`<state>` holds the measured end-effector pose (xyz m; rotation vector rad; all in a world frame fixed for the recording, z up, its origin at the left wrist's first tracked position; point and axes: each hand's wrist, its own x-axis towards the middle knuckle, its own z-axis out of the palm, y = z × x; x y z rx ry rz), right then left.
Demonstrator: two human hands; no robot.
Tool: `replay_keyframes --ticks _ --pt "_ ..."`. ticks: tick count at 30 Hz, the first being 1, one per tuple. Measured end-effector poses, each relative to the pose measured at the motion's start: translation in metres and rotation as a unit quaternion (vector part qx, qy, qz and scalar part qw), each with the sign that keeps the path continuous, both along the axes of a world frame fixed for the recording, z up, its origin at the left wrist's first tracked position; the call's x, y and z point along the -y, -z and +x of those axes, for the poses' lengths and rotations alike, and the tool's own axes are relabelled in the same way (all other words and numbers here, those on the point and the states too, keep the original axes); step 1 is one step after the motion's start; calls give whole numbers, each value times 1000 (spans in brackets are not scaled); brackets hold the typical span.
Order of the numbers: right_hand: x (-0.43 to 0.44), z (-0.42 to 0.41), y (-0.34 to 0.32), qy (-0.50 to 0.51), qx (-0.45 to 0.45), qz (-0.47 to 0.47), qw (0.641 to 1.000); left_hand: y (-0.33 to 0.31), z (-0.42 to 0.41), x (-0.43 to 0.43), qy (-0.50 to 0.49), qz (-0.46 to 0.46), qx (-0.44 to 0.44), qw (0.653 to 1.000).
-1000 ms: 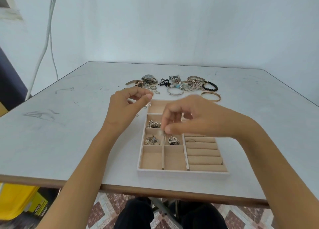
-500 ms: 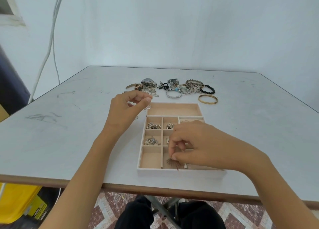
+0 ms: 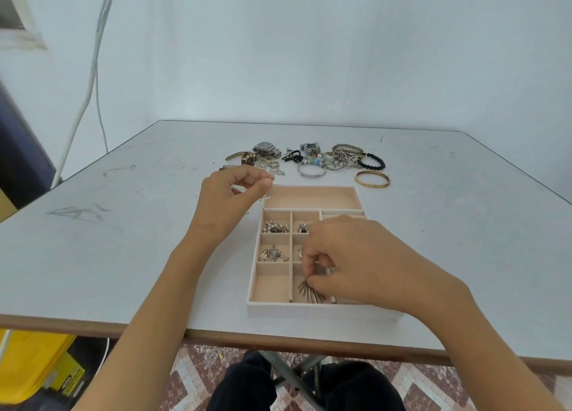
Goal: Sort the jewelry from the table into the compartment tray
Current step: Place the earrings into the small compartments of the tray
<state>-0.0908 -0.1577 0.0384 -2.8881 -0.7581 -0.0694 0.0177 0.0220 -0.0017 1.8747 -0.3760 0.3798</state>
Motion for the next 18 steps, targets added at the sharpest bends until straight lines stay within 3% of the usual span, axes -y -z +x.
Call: replay_keyframes --ticks 4,7,10,13,18 --pt "7 0 3 1 -16 50 999 -1 -1 -1 1 4 2 1000" --pt "22 -2 7 23 -45 200 979 0 -1 -1 2 8 2 1000" --pt "48 -4 14 80 14 307 948 0 -1 -1 3 7 -3 1000" --pt "74 -4 26 165 58 300 938 0 -1 -1 6 13 -3 1000" --pt "88 -9 49 267 -39 199 942 1 -1 0 14 21 -3 1000"
